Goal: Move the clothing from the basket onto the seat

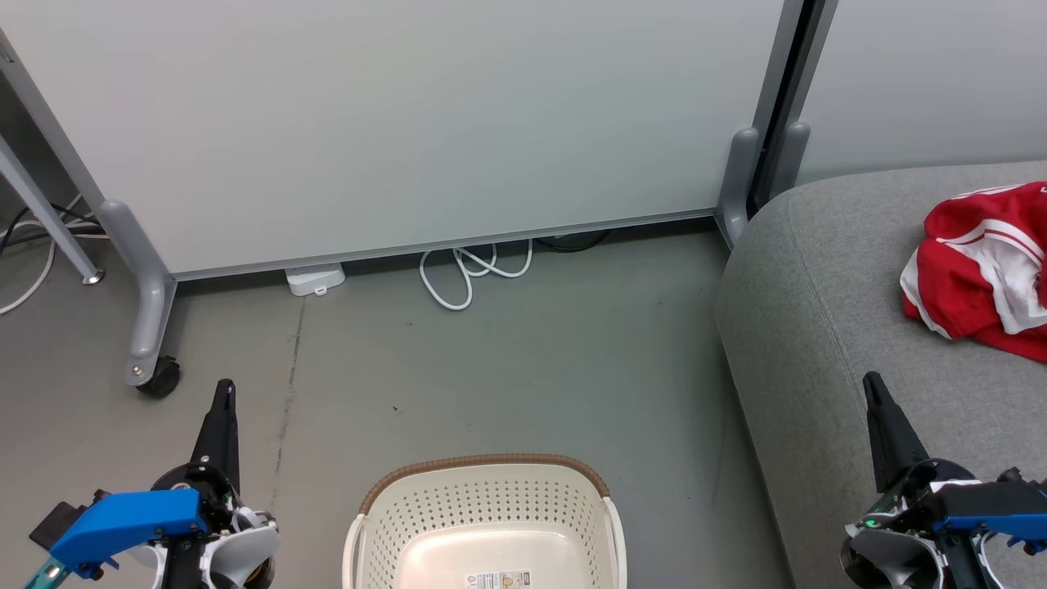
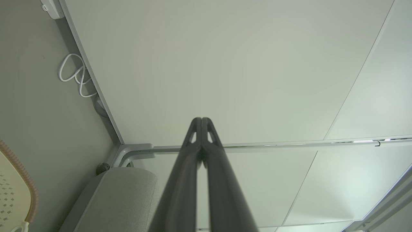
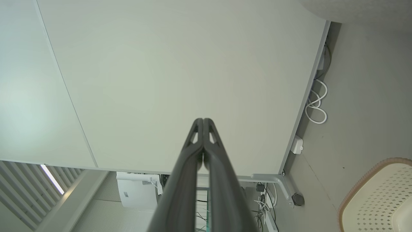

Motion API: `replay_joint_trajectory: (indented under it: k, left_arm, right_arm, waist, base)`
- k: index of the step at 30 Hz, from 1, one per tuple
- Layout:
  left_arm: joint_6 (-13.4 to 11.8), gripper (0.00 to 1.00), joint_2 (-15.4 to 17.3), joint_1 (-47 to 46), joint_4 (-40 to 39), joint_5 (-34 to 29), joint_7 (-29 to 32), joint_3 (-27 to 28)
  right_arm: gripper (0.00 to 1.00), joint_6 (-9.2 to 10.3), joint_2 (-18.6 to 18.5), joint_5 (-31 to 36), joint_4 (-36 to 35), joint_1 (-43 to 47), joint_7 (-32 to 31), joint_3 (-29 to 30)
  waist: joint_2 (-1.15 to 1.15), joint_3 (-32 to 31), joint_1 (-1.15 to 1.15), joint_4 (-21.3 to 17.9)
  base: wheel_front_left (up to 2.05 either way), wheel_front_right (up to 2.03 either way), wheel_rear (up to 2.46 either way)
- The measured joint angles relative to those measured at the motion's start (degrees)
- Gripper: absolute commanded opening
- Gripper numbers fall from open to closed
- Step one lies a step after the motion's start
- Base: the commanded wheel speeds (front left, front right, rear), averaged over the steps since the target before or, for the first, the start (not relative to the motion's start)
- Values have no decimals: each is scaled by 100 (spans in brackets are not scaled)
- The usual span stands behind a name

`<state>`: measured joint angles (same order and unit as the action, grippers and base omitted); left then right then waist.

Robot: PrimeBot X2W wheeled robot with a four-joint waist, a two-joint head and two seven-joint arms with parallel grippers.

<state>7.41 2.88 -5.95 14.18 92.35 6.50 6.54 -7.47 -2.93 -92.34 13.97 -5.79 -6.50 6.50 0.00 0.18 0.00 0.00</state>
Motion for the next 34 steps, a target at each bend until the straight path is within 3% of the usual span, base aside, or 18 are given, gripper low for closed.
replay_joint_trajectory:
  k: [34]
  left_arm:
    - [0,0,0,0,-1,0,3,0]
  right_arm:
    - [0,0,0,0,1,-2,-1,1]
  waist:
    - [0,0,0,0]
  base:
    - [0,0,0]
